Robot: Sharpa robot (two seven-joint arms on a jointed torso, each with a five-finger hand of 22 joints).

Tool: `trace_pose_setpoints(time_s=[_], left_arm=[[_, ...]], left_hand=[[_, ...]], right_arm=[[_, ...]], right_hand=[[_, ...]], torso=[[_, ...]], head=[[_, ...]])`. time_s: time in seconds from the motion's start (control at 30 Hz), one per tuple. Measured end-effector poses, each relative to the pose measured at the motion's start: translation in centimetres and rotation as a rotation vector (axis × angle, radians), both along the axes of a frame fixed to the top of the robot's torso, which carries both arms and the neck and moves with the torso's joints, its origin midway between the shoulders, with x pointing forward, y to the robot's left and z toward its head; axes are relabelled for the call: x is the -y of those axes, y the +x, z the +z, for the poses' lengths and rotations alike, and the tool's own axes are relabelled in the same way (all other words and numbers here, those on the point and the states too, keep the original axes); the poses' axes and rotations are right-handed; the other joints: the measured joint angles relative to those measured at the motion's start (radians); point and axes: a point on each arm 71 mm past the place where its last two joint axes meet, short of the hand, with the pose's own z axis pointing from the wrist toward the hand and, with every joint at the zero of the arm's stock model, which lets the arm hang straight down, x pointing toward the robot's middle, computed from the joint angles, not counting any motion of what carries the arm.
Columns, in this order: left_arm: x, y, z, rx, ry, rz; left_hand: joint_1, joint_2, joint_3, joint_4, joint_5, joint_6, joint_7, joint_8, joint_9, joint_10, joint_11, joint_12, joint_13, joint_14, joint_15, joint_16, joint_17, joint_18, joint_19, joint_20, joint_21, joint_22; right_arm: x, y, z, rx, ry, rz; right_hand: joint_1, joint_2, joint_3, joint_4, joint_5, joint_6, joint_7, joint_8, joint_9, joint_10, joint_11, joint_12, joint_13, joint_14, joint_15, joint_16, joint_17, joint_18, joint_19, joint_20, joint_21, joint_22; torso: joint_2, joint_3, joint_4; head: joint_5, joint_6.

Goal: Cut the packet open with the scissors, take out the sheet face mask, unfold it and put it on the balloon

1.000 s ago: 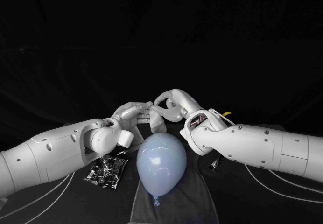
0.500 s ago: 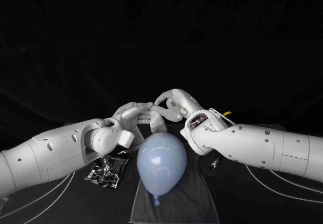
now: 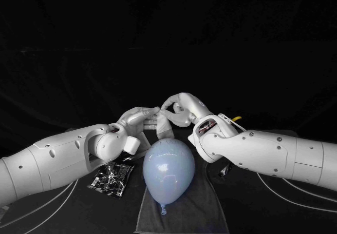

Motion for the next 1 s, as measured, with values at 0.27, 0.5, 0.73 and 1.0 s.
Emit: trace_pose_setpoints(time_s=[0.27,0.5,0.73,1.0], left_arm=[[0.0,0.0,0.1,0.005,-0.001,-0.002],[-0.3,0.2,0.2,0.011,-0.002,0.008],[-0.4,0.2,0.3,0.014,-0.004,0.011],[-0.6,0.2,0.3,0.016,-0.005,0.014]], left_hand=[[0.000,0.000,0.001,-0.001,0.000,0.000,0.000,0.000,0.001,0.000,0.000,0.000,0.000,0.000,0.000,0.000,0.000,0.000,0.000,0.000,0.000,0.000],[0.000,0.000,0.001,-0.001,0.000,0.000,0.000,0.000,0.003,0.000,0.000,0.000,0.000,0.000,0.000,0.000,0.000,0.000,0.000,0.000,0.000,0.000],[0.000,0.000,0.001,-0.001,0.000,0.000,0.000,0.000,0.003,0.000,0.000,0.000,0.000,0.000,0.000,0.000,0.000,0.000,0.000,0.000,0.000,0.000],[0.000,0.000,0.001,-0.001,-0.001,0.000,0.000,0.000,0.003,0.000,0.000,0.000,0.000,0.000,0.000,0.000,0.000,-0.004,0.000,0.000,0.000,0.000]], right_arm=[[0.4,-0.3,0.0,0.011,0.011,0.003],[1.9,-0.3,0.0,0.018,0.024,-0.019],[3.9,-0.4,0.1,0.015,0.058,-0.050],[6.0,-0.5,0.2,-0.008,0.105,-0.073]], right_hand=[[0.003,0.003,0.000,0.000,0.000,-0.001,-0.002,0.000,0.000,0.000,0.000,0.004,0.000,-0.004,-0.003,0.000,0.000,0.000,-0.002,-0.001,0.000,0.000],[0.003,0.003,0.005,-0.005,0.000,-0.001,-0.002,0.018,0.000,0.004,-0.004,0.004,0.000,0.000,-0.007,-0.001,0.000,0.000,-0.002,-0.001,0.008,-0.001],[0.003,0.002,0.007,-0.007,0.000,-0.002,-0.002,0.023,0.000,0.003,-0.003,0.004,0.000,0.000,-0.007,-0.003,0.000,0.000,0.002,-0.005,0.012,-0.001],[0.002,0.002,0.010,-0.010,-0.002,-0.003,-0.003,0.023,0.000,0.003,-0.003,0.004,0.000,0.000,-0.007,0.000,0.000,0.000,0.001,-0.005,0.012,0.000]], torso=[[0.000,-0.0001,-0.0003],[0.000,0.0003,-0.0004],[0.000,0.0006,-0.0010],[0.000,0.0012,-0.0015]], head=[[0.001,0.000],[0.001,0.000],[0.002,-0.001],[0.003,-0.002]])
